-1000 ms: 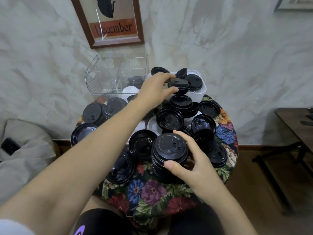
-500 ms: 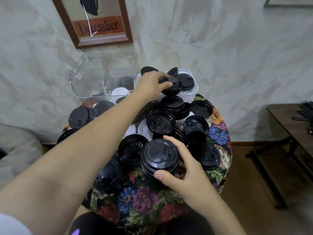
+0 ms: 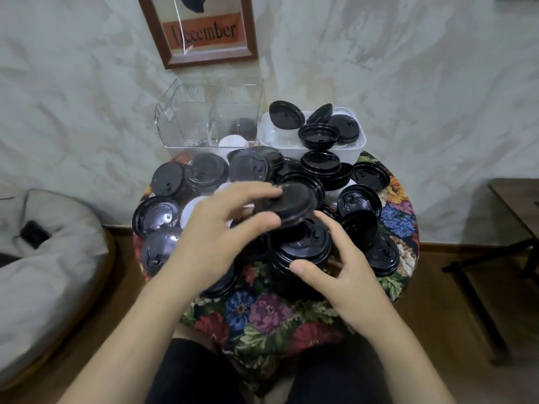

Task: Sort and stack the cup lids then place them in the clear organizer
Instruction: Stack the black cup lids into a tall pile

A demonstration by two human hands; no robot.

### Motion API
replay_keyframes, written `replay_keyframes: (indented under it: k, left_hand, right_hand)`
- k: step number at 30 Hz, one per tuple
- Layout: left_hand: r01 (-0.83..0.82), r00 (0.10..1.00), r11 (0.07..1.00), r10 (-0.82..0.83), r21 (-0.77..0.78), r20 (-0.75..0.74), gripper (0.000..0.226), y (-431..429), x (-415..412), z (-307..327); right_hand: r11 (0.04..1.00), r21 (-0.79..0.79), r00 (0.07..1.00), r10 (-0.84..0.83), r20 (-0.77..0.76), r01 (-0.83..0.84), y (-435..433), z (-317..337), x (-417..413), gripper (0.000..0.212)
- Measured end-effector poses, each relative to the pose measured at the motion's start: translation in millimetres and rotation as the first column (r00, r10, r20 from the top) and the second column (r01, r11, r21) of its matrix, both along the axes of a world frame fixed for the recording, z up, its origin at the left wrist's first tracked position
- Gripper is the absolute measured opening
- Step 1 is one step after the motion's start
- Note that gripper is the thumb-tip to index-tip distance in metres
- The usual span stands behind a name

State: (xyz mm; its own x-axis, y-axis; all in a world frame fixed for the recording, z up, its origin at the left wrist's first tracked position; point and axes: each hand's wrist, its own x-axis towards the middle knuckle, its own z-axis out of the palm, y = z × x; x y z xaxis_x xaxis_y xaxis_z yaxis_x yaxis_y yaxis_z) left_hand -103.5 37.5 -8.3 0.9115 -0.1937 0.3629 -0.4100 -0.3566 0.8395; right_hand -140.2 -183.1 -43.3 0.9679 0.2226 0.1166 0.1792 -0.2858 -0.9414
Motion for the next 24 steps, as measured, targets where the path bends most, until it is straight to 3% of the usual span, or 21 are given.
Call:
replay_keyframes:
  k: [4,10,15,21,24]
  left_hand:
    - [0.026,0.999,0.995,-0.023,0.091,-0.041,0.036,-6.7,-20.0,-11.9]
    - [0.066,0.995,0.995,-0.061,0.075,-0.075,0.038,-13.9,-19.4,-11.1]
    - [0.097,0.992,0.991,-0.089,0.091,-0.094,0.040,-14.6,-20.7,-11.4]
    - [0.116,0.976,0.993,-0.108,0.032,-0.192,0.071,-16.2,-23.0,-17.8]
    - [0.136,0.962,0.991,-0.130,0.008,-0.238,0.072,-18.0,-23.5,-20.8]
  right_hand:
    - [0.999,0.037,1.000,0.006,0.024,-0.007,-0.8,-0.6,0.3,0.075]
    - [0.999,0.051,1.000,0.017,0.015,-0.017,-2.6,-0.8,0.2,0.085]
    - [0.998,0.054,0.999,0.028,0.025,-0.029,-2.8,-2.6,0.0,0.074]
    - [0.997,0.057,0.999,0.044,0.026,-0.046,-3.6,-3.3,0.4,0.071]
    - [0.997,0.063,0.999,0.047,0.020,-0.048,-3.7,-3.1,0.7,0.069]
